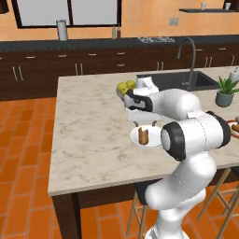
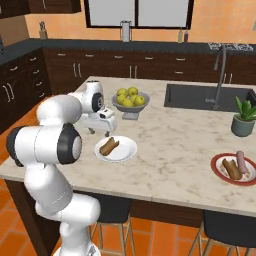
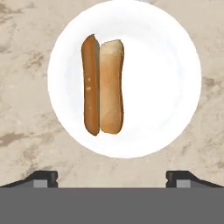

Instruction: Place one bun and one sausage from the bowl on each plate.

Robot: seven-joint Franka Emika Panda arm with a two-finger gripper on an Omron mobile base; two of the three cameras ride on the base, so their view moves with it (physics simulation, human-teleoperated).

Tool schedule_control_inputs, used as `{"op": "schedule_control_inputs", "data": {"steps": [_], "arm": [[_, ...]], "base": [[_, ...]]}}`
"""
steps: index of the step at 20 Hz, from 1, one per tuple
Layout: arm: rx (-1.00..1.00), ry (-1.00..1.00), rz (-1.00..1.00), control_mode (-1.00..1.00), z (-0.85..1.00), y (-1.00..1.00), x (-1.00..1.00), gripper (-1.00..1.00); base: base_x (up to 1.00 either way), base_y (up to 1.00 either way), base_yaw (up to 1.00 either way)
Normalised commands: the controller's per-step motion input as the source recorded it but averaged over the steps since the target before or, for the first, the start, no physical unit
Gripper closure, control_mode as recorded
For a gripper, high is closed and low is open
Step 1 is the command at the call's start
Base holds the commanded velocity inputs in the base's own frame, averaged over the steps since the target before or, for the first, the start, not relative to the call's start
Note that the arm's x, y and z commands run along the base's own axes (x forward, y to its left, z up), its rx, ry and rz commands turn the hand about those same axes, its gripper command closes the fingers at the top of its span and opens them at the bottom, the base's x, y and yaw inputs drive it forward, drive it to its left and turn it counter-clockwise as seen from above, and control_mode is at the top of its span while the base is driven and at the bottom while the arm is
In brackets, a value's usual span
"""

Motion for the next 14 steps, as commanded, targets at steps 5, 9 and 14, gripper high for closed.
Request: {"op": "schedule_control_inputs", "data": {"steps": [5,9,14], "arm": [[0.0,-0.15,0.01,-1.0,1.0,0.01,-1.0,-1.0],[0.07,-0.37,0.13,-1.0,0.57,0.0,-1.0,-1.0],[0.05,-0.03,0.03,-1.0,0.09,0.0,-1.0,-1.0]], "base": [[0.0,0.0,0.0],[0.0,0.0,0.0],[0.0,0.0,0.0]]}}
